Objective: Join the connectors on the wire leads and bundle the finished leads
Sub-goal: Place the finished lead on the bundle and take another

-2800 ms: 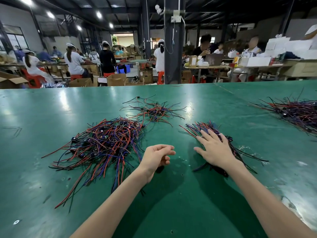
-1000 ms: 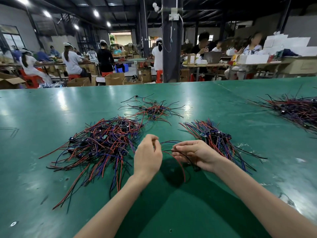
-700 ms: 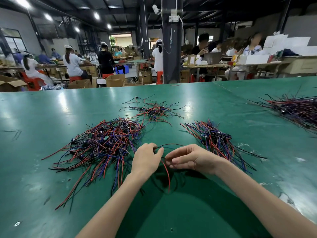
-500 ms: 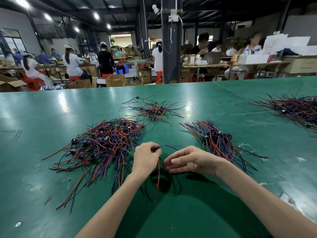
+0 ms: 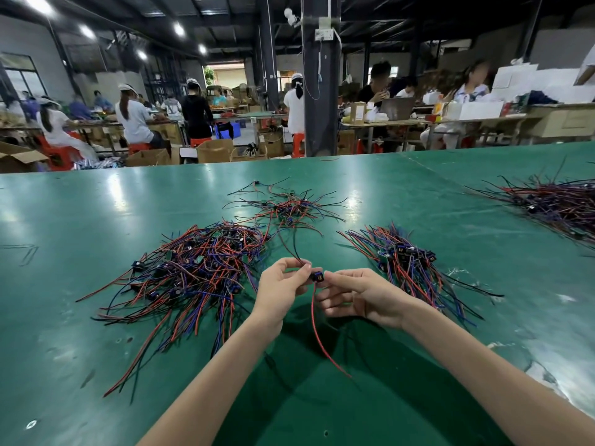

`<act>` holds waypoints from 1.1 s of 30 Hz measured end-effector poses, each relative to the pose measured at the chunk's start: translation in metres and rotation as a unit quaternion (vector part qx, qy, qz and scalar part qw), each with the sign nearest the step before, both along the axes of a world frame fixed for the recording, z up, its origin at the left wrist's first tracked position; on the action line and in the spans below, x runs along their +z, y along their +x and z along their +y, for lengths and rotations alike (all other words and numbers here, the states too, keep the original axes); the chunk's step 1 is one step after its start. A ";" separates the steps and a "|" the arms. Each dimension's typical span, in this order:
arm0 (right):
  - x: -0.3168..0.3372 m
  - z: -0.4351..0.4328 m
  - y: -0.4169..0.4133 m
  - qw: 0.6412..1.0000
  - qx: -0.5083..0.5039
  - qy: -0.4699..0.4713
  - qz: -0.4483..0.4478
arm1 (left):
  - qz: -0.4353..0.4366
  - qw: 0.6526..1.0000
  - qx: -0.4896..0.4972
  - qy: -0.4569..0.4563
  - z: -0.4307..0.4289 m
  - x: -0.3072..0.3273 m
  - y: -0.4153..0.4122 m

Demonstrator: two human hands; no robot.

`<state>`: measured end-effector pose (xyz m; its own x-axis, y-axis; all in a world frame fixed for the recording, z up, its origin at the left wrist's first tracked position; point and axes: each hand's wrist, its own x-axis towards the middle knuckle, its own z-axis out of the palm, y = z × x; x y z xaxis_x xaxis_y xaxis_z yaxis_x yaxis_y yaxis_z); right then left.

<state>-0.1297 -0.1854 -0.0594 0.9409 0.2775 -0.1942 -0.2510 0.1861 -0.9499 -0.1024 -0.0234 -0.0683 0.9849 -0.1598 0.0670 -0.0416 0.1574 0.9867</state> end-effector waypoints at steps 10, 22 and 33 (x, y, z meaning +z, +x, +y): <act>-0.001 0.006 -0.004 1.000 0.008 -0.009 -0.009 | -0.009 1.000 -0.014 -0.013 -0.006 0.002 -0.007; 0.003 0.009 -0.007 0.999 0.036 -0.021 0.000 | -0.005 0.998 0.067 0.020 -0.002 -0.001 -0.001; 0.005 0.009 -0.005 0.995 0.006 0.063 0.074 | -0.016 0.997 0.073 -0.006 -0.003 -0.001 -0.004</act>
<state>-0.1349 -0.1763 -0.0543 0.9007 0.3201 -0.2938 -0.3900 0.2977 -0.8714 -0.1060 -0.0263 -0.0688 0.9949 -0.0138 0.1001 -0.0966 0.1584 0.9826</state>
